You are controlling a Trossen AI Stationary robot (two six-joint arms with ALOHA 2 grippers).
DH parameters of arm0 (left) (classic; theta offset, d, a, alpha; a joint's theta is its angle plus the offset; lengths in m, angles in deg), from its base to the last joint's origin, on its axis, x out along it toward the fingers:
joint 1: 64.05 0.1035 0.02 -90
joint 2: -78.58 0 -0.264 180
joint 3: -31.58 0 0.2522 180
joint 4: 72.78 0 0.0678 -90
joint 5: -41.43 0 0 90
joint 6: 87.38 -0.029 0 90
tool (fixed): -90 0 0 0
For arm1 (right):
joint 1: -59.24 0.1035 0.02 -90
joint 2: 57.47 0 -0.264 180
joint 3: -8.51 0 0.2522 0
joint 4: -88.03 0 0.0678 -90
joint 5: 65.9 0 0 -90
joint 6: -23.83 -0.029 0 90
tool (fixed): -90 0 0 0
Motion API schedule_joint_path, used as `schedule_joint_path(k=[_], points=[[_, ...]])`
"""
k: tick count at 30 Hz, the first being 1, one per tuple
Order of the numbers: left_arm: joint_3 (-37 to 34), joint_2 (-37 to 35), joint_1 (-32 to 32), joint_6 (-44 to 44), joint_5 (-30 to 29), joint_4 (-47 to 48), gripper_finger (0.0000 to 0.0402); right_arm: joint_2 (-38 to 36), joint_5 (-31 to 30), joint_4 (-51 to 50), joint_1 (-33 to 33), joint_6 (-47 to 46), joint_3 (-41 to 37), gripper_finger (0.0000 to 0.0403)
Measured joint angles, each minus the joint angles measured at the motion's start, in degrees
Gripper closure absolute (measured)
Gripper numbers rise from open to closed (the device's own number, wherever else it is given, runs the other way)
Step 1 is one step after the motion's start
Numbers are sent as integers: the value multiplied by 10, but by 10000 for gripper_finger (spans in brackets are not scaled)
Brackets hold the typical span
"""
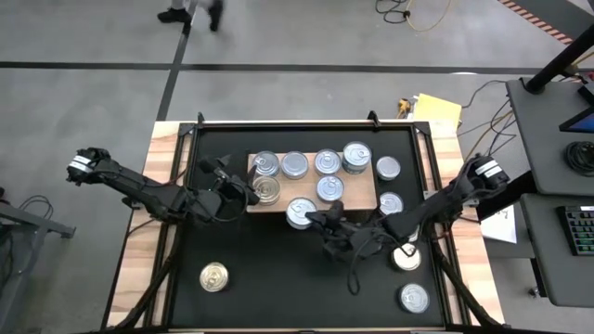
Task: Stack canned seafood by type on shelf
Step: Put the dark blue tuna can on the shelf
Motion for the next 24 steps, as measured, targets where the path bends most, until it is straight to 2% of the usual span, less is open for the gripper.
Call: schedule_joint_path(k=[10,19,24], points=[[0,1,0,5,4,0,96,43,-7,-2,-11,-20,21,264],[0,1,0,8,5,0,96,47,-19,-7,-38,-54,19,254],[0,2,0,14,5,0,96,47,-4,-24,-50,-60,19,257]])
